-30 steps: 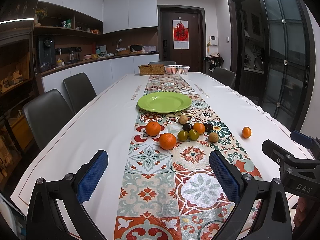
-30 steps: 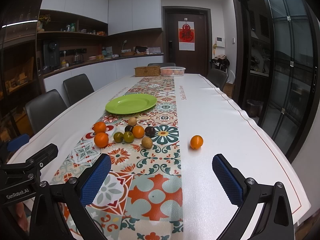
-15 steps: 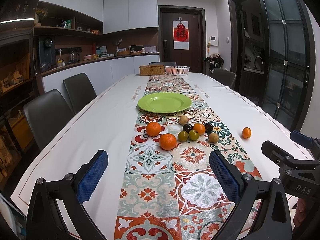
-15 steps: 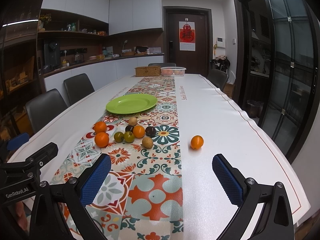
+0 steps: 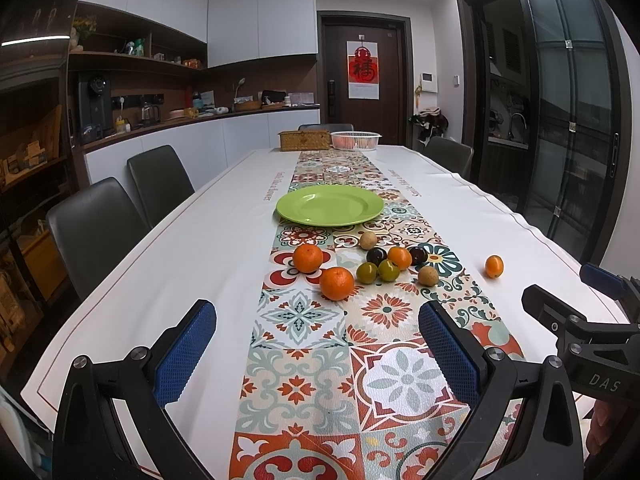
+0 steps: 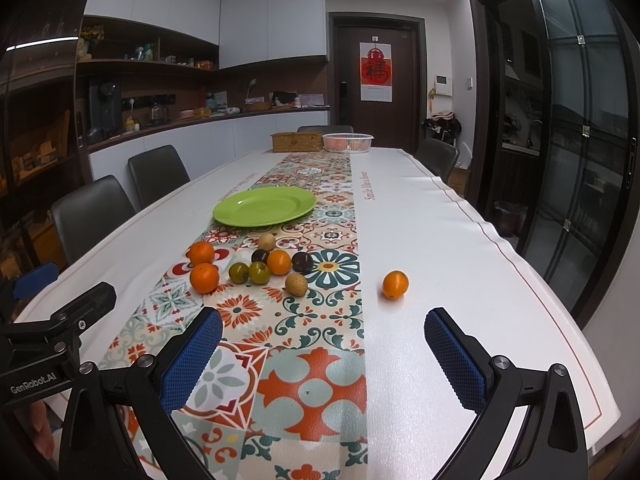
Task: Organize fruits
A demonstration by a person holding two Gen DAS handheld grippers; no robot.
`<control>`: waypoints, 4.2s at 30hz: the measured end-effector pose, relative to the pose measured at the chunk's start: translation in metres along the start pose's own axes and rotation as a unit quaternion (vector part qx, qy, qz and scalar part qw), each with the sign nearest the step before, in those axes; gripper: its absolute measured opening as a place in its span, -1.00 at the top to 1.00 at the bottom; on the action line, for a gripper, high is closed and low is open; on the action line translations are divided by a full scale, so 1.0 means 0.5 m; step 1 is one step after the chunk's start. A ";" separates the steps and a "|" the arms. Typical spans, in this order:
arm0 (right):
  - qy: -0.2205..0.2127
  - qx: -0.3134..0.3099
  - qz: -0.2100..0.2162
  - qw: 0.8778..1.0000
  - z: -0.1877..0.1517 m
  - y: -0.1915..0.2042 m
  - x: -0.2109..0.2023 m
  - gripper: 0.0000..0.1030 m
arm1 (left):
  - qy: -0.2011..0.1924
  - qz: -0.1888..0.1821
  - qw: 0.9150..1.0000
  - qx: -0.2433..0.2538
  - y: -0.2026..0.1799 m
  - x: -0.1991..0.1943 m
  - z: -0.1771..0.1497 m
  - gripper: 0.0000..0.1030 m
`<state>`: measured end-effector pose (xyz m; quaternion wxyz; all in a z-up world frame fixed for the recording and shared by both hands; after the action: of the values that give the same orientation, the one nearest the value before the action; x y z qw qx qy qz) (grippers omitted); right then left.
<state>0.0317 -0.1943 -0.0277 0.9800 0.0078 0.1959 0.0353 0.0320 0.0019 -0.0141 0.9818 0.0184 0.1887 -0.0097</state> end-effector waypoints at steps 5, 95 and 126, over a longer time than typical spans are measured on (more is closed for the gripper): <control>0.007 -0.002 0.002 1.000 -0.006 0.001 0.006 -0.99 | 0.002 -0.004 1.000 -0.003 0.003 0.002 0.000 -1.00; 0.178 -0.040 0.083 0.980 -0.008 0.074 0.342 0.46 | 0.187 -0.098 0.977 0.015 -0.023 0.348 -0.005 0.22; 0.123 -0.075 0.124 0.982 0.172 0.126 0.389 0.46 | 0.125 -0.114 0.985 0.039 0.014 0.407 0.164 0.23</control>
<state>0.2394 -0.1175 -0.0211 0.9341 -0.0456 0.3097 0.1716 0.2516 0.0034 -0.0134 0.9414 0.0360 0.3108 -0.1260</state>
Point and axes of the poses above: each gripper's, at about its wrist camera, not at the fingertips, and x roughly the way its jaws point, y to its left, z to its top, the point moved 5 cm from there along x, roughly the way its jaws point, and after that the axes turned 7 degrees about -y, right-handed, at the moved point
